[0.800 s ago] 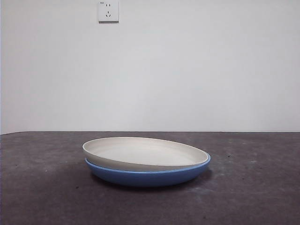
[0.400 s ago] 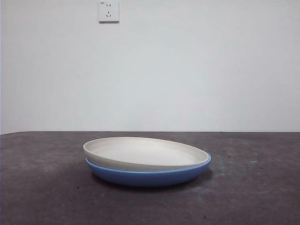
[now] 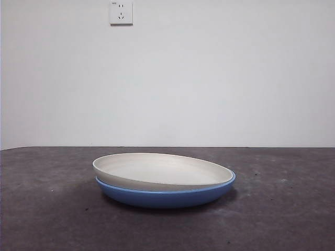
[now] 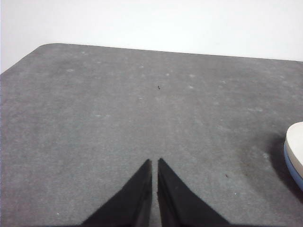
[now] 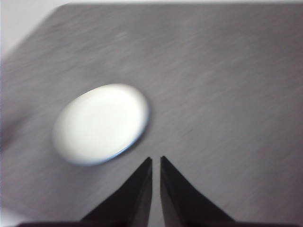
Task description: Pick up the white plate, put it on the blue plate, put it on desk
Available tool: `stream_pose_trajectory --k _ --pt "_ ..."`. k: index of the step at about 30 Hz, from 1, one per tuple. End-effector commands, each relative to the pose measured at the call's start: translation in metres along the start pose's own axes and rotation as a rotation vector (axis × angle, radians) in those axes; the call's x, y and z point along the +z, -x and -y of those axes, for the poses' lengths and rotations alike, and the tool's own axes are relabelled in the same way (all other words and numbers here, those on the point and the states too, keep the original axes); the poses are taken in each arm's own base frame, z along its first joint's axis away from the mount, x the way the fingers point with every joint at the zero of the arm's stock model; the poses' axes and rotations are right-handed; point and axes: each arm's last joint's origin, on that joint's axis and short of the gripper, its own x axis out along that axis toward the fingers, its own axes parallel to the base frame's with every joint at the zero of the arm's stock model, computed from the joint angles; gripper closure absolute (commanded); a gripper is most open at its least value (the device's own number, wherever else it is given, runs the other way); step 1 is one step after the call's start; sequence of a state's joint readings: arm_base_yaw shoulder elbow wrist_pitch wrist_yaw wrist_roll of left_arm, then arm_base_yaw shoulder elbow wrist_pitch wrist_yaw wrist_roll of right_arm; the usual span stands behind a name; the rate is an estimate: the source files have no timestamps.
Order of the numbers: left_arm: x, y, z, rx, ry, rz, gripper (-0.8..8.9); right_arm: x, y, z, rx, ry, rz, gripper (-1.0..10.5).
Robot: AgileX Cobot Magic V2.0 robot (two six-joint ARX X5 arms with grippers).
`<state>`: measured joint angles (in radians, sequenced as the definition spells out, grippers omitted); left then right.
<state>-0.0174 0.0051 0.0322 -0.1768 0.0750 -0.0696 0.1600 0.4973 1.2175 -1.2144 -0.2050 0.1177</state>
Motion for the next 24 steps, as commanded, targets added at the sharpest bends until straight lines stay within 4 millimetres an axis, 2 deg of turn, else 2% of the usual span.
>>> stream_pose_trajectory --k 1,6,11,16,24 --pt "-0.007 -0.002 -0.001 0.005 0.008 -0.027 7.94 -0.006 -0.031 0.011 -0.071 0.133 0.19 9.2" --pt "-0.007 -0.002 -0.001 0.005 0.008 -0.027 7.94 -0.038 -0.082 0.035 -0.167 0.174 0.444 9.2" --pt "-0.007 -0.002 -0.001 0.005 0.008 -0.027 7.94 -0.089 -0.123 0.058 -0.299 0.156 0.471 9.2" --pt "-0.007 -0.002 -0.001 0.005 0.008 -0.027 7.94 -0.125 -0.145 0.071 -0.424 0.109 0.402 9.2" --pt "-0.007 -0.002 -0.001 0.005 0.008 -0.027 7.94 -0.145 -0.157 0.073 -0.417 0.114 0.381 9.2"
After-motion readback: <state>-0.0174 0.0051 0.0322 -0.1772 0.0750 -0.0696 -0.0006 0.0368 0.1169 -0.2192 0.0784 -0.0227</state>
